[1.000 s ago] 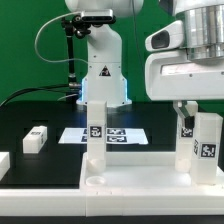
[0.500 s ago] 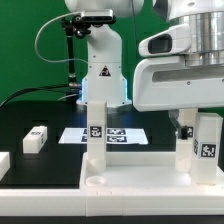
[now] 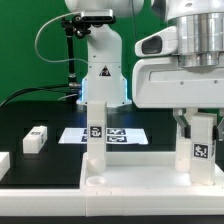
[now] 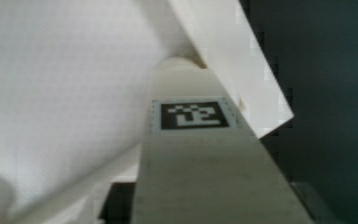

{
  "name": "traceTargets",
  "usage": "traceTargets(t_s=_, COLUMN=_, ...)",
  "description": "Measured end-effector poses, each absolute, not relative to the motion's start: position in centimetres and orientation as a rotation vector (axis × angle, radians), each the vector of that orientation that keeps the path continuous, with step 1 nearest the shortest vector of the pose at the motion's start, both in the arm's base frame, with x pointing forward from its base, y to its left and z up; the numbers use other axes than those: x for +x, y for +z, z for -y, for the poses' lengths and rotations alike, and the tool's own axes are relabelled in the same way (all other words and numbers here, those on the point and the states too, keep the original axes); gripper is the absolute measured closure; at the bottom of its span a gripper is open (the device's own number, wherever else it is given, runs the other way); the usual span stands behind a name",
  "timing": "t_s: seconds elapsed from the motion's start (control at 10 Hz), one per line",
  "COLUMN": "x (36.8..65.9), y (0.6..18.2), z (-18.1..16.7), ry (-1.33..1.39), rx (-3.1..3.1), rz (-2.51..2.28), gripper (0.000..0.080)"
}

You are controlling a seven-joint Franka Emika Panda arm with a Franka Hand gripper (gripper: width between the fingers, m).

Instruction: Assemble desk

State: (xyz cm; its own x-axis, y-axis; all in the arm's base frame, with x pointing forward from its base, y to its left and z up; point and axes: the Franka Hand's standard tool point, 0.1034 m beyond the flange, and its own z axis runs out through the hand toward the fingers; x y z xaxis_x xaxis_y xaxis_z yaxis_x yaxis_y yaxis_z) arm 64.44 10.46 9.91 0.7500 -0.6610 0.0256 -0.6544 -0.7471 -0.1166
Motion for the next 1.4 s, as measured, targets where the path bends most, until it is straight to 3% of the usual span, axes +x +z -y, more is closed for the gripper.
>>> traceTargets(t_s=0.3, x=64.2, y=9.9, z=-10.1, ry=0.003, rx=-2.369, rz=-1.854, gripper=0.0511)
traceTargets(t_s=0.6, x=64.1, y=9.8, z=-10.1, ry=0.06, rx=-2.081, rz=-2.148, gripper=0.0511)
traceTargets(t_s=0.7, x=64.2, y=9.8, z=-10.0, ry=0.054, rx=-2.105, rz=-2.124, gripper=0.0414)
traceTargets(t_s=0.8, x=64.1, y=9.9, z=-10.1, ry=0.046, rx=-2.175, rz=-2.055, gripper=0.0414)
traceTargets(t_s=0.9, x=64.0, y=9.9, z=-10.2, ry=0.021, rx=-2.401, rz=-1.822, gripper=0.0228)
traceTargets(t_s=1.0, x=64.2, y=10.0, z=-10.7, ry=-0.033, rx=-2.6, rz=-1.532, gripper=0.0228)
traceTargets(t_s=1.1, x=64.1, y=10.0, z=-11.6, ry=-0.053, rx=-2.72, rz=-1.291, gripper=0.0167)
traceTargets(t_s=1.4, x=63.5, y=10.1, z=-12.2, ry=-0.068, rx=-2.807, rz=-1.101, gripper=0.015)
